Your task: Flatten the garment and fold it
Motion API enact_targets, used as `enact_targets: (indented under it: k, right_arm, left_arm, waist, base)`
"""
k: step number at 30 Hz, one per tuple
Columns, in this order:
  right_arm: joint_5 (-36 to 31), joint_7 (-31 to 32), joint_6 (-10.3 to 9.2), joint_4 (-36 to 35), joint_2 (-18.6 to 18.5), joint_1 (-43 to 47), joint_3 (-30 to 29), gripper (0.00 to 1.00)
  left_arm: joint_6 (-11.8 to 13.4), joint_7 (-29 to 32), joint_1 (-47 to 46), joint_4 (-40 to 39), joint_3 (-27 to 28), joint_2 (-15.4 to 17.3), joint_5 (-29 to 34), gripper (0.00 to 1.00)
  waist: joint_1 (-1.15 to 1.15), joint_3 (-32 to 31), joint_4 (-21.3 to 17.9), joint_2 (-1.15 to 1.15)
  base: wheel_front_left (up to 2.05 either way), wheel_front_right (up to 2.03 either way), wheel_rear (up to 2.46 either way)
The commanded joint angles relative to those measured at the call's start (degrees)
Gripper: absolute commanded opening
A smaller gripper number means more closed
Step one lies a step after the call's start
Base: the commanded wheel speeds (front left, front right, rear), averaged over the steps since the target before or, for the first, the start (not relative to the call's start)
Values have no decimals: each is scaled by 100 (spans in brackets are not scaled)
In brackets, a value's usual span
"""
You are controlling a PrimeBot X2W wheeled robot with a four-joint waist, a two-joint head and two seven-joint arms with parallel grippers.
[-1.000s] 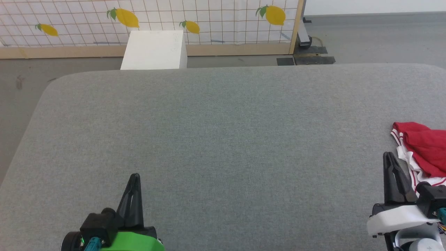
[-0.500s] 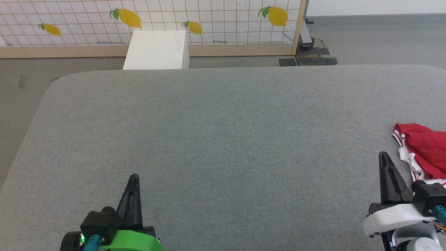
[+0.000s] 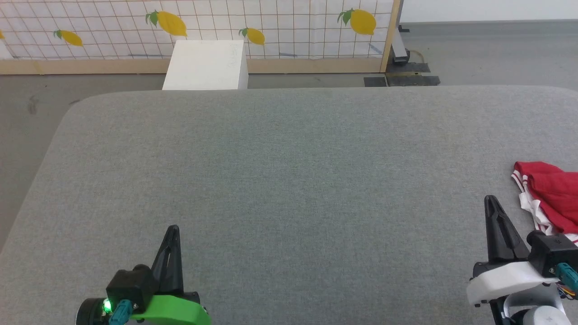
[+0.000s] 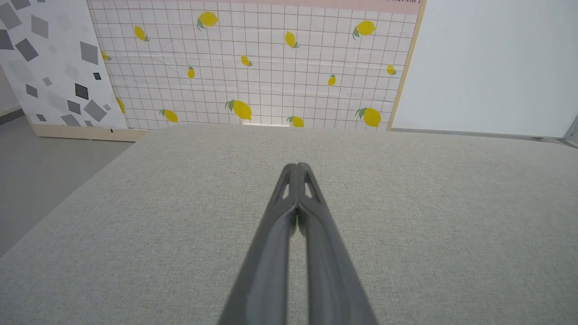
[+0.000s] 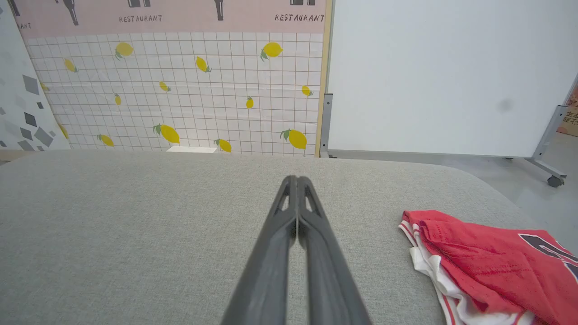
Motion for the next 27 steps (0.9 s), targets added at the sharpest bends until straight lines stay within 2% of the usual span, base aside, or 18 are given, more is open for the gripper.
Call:
enact_targets:
  k: [1,27]
  right_arm:
    - [-24,48,-2,-48,2,12,32,0]
    - [-47,371,-5,-230,4,26,274,0]
  left_arm:
    - [-32,34,-122,20,35,-31,50,0]
    - [-78,363,-278,75,187,-98,327,0]
  waist:
    - [0,-2,5,0]
    - [0,-25,92,0]
  base:
    - [0,0,0]
    - [0,0,0]
